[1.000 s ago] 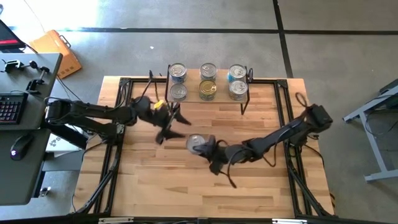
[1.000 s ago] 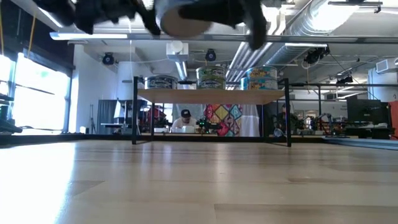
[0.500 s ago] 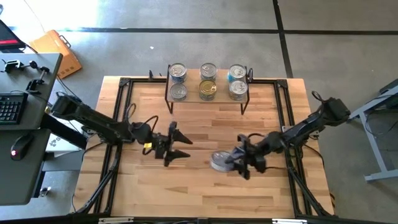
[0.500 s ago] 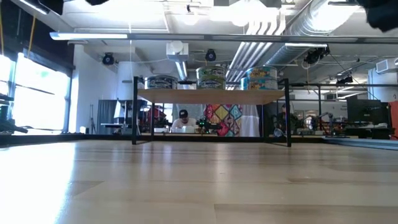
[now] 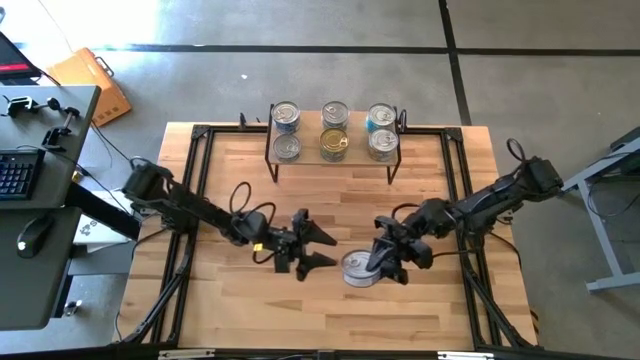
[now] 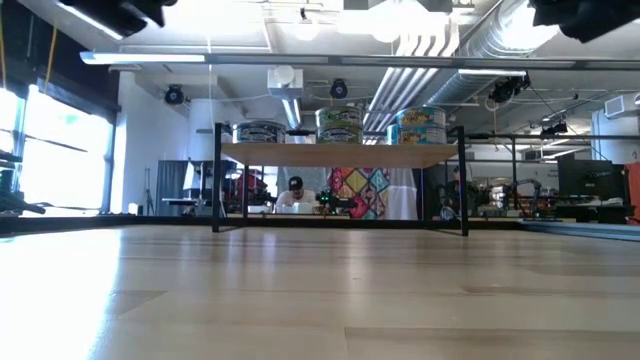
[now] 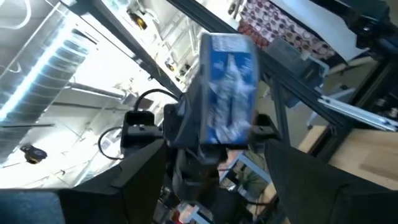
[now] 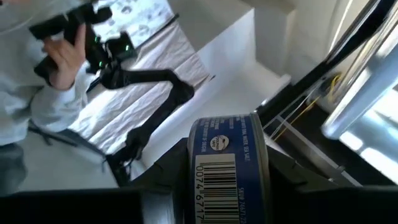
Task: Stack canned seafood by type on shelf
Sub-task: Stack the blue tuna can on top of the blue tuna can on the shelf
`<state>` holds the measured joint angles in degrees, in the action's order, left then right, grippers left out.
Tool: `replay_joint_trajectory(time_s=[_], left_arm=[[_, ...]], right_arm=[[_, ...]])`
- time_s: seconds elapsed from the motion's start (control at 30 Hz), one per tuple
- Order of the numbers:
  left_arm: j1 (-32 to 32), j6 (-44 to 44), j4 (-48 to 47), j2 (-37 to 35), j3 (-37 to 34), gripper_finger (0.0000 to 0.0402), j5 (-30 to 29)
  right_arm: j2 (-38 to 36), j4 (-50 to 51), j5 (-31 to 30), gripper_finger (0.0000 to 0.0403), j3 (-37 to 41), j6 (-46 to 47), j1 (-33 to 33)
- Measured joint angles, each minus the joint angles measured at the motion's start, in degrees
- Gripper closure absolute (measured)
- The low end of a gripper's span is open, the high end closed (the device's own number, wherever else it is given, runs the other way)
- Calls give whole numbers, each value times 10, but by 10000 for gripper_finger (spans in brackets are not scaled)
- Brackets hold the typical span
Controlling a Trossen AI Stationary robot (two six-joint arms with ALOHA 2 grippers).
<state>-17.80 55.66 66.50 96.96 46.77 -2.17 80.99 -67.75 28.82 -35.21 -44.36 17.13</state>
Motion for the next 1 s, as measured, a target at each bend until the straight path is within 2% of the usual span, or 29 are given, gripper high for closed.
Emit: replay_joint_trajectory(time_s=[0.17, 0.47, 0.87, 1.0], left_arm=[[-4, -14, -5, 22, 35, 139, 4], [-10, -7, -6, 27, 40, 146, 48], [7, -10, -12, 27, 51, 183, 35], [14, -16, -18, 27, 51, 220, 31]], right_arm=[[0, 47, 3, 284, -17, 0, 0], [7, 39, -18, 284, -18, -9, -6], [8, 37, -22, 284, -18, 6, -27], [8, 39, -23, 284, -18, 9, -30]])
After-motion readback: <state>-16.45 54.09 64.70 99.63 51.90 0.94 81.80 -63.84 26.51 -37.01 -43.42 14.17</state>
